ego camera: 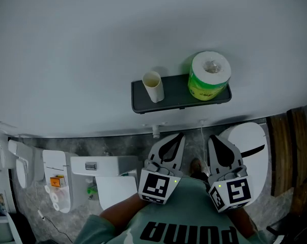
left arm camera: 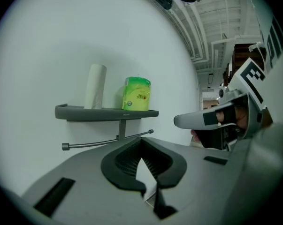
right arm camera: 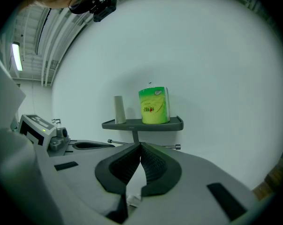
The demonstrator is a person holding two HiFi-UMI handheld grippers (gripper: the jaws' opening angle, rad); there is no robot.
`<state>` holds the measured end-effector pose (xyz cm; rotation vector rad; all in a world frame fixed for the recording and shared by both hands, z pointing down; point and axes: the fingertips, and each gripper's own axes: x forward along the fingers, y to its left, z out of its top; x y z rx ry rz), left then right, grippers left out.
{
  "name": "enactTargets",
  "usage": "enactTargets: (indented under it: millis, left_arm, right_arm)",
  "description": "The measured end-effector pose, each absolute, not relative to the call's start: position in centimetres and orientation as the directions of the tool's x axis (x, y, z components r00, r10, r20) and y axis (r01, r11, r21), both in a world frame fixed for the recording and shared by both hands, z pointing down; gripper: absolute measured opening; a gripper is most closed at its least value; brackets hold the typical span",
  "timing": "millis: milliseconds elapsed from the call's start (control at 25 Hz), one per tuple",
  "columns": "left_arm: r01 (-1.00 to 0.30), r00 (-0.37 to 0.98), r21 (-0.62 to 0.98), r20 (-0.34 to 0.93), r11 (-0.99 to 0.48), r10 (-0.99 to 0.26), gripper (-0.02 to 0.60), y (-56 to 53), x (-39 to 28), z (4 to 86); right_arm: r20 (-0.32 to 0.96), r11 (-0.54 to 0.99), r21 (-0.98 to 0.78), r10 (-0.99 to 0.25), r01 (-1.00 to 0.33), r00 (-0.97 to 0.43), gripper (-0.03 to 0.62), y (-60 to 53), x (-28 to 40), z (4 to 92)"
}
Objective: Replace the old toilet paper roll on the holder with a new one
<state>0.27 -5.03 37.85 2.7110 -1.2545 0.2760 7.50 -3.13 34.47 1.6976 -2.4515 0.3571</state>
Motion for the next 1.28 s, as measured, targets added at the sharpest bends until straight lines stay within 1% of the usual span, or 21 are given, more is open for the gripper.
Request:
enactTargets:
  millis: [160,320,1040,1160,1280]
  left_arm:
    - [-0.763,0.634,0.047,0.249,-0.645,-0.732,0.003,-4.9,0.5,38.2]
    - [-0.765,0.632,0.035,0.233,-0.643,-0.739,0.003,-5.0,0.6,37.9]
    - [-0.776,0.619,0.035,0.235,-0.630,-0.749,0.003,-6.6,1.1,37.5]
    - [-0.780,0.617,0.038,0.218,-0.625,-0.756,0.003,-6.8,0.9,37.0]
    - [-0.785,0.614,0.030,0.173,-0.619,-0.770,0.003,-7.2,0.7,36.2]
  right_arm:
    - [0.248,0.339,-0.117,-0.900,-0.934,-0.358,0.012,-3.3,7.6,34.7]
    - [0.244,0.344,-0.116,-0.900,-0.932,-0.362,0.012,-3.4,7.7,34.6]
    - [0.231,0.351,-0.113,-0.901,-0.930,-0.368,0.014,-5.3,8.3,34.1]
    - [0.216,0.349,-0.111,-0.905,-0.931,-0.365,0.014,-5.7,8.4,33.7]
    - [0.197,0.361,-0.101,-0.906,-0.927,-0.375,0.017,-6.2,8.4,33.0]
